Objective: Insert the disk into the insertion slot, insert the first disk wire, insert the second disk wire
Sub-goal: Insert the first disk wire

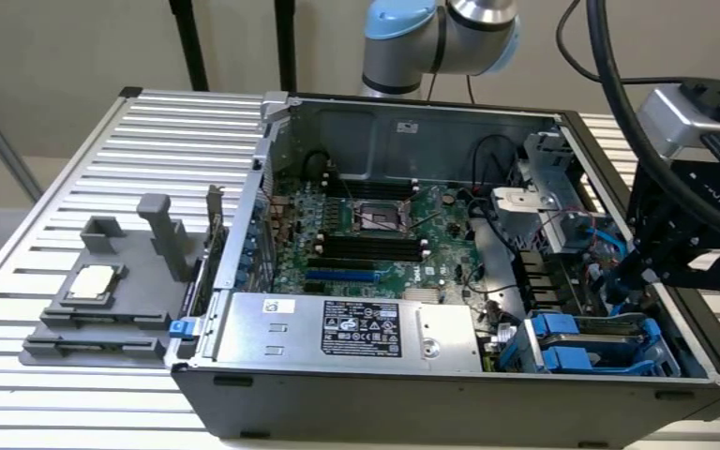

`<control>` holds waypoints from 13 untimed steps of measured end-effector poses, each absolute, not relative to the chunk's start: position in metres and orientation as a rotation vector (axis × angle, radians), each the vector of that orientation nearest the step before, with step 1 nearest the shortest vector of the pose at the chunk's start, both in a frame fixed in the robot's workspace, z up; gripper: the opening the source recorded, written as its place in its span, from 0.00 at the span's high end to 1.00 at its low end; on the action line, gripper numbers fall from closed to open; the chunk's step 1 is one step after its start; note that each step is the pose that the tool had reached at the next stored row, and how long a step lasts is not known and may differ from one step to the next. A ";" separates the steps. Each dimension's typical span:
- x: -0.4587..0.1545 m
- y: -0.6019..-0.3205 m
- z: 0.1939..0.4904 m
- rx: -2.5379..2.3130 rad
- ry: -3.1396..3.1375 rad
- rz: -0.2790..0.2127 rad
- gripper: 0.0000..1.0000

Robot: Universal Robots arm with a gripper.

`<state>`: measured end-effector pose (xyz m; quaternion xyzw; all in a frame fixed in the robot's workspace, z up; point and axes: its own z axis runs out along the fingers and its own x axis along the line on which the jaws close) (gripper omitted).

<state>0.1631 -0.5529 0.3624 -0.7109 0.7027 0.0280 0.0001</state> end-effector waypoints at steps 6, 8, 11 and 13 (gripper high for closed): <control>0.163 -0.549 0.357 -2.234 2.207 0.087 0.73; 0.162 -0.549 0.357 -2.237 2.204 0.088 0.73; 0.159 -0.552 0.357 -2.241 2.198 0.090 0.73; 0.158 -0.555 0.357 -2.241 2.196 0.091 0.73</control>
